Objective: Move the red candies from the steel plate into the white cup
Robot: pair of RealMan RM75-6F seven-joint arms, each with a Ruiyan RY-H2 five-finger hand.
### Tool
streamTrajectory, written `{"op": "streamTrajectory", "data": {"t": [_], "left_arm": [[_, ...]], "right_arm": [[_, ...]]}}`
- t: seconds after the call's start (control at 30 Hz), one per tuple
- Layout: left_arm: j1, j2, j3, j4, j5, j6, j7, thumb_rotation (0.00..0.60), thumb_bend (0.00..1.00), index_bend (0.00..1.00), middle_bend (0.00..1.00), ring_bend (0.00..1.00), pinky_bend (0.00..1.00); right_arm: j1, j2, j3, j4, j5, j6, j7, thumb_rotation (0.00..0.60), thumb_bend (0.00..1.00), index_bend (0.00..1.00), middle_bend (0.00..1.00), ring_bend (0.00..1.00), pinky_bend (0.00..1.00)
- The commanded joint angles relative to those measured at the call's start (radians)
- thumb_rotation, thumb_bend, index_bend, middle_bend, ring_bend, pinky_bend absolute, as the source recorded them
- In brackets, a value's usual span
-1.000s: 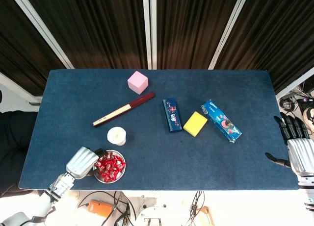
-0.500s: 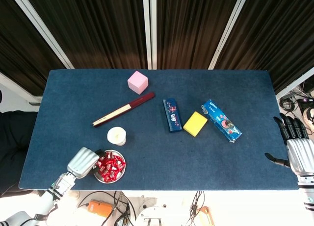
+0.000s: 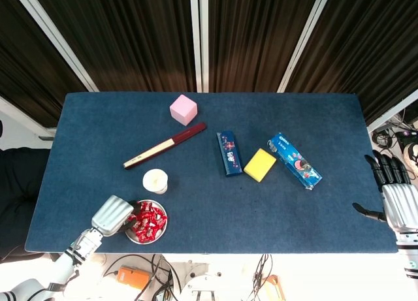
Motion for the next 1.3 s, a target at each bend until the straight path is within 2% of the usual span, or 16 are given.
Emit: {"op": "streamTrajectory", "data": {"t": [0.03,0.2,0.37,0.53,0.63,0.77,0.93,1.0,1.13,1.3], "left_arm": [[0.005,0.02,-0.004,-0.028,0.009,0.039,-0.023,0.6,0.38,0.56,0.58,0.86,0.77],[0.0,0.07,-0.036,-0.1,0.029,0.111,-0.076,0.6,0.38,0.56,0.58,0.86,0.77],[-0.054,0.089,-0.133,-0.171,0.024,0.142,-0.104,0.6,0.38,0.56,0.58,0.86,0.77],[-0.141,0.07,-0.22,-0.2,-0.053,0.05,-0.073,0.6,0.38,0.56,0.58,0.86,0.77],[-0.18,0.045,-0.247,-0.19,-0.113,-0.014,-0.039,0.6,0.37,0.56,0.58,0.86,0.77],[-0.205,0.024,-0.256,-0.169,-0.188,-0.071,-0.003,0.6,0.37,0.56,0.58,0.86,0.77],[-0.207,0.006,-0.242,-0.145,-0.238,-0.091,0.011,0.6,0.37,0.56,0.58,0.86,0.77],[-0.205,0.001,-0.237,-0.141,-0.246,-0.089,0.013,0.6,0.35,0.53,0.58,0.86,0.77],[-0.2,-0.007,-0.23,-0.134,-0.251,-0.073,0.008,0.6,0.27,0.41,0.55,0.86,0.77],[-0.191,0.002,-0.221,-0.135,-0.256,-0.053,0.019,0.6,0.23,0.38,0.5,0.85,0.77]], "right_arm": [[-0.001,0.0,0.0,0.002,-0.002,0.003,0.002,0.6,0.16,0.0,0.01,0.0,0.02],[-0.002,0.013,0.004,-0.006,-0.01,0.015,0.003,0.6,0.16,0.0,0.01,0.0,0.02],[-0.006,0.04,0.014,-0.028,-0.013,0.036,0.005,0.6,0.16,0.0,0.01,0.0,0.02],[-0.011,0.05,0.014,-0.039,-0.019,0.047,0.01,0.6,0.16,0.0,0.01,0.0,0.02],[-0.015,0.046,0.011,-0.031,-0.014,0.045,0.02,0.6,0.16,0.0,0.01,0.0,0.02],[-0.018,0.04,0.008,-0.017,-0.004,0.038,0.034,0.6,0.16,0.0,0.01,0.0,0.02],[-0.015,0.034,0.008,-0.005,0.006,0.027,0.043,0.6,0.16,0.0,0.01,0.0,0.02],[-0.011,0.032,0.008,-0.004,0.004,0.022,0.042,0.6,0.16,0.0,0.01,0.0,0.02],[-0.005,0.027,0.008,-0.006,0.002,0.013,0.036,0.6,0.16,0.0,0.01,0.0,0.02],[-0.003,0.026,0.009,-0.01,0.002,0.012,0.032,0.6,0.16,0.0,0.01,0.0,0.02]]}}
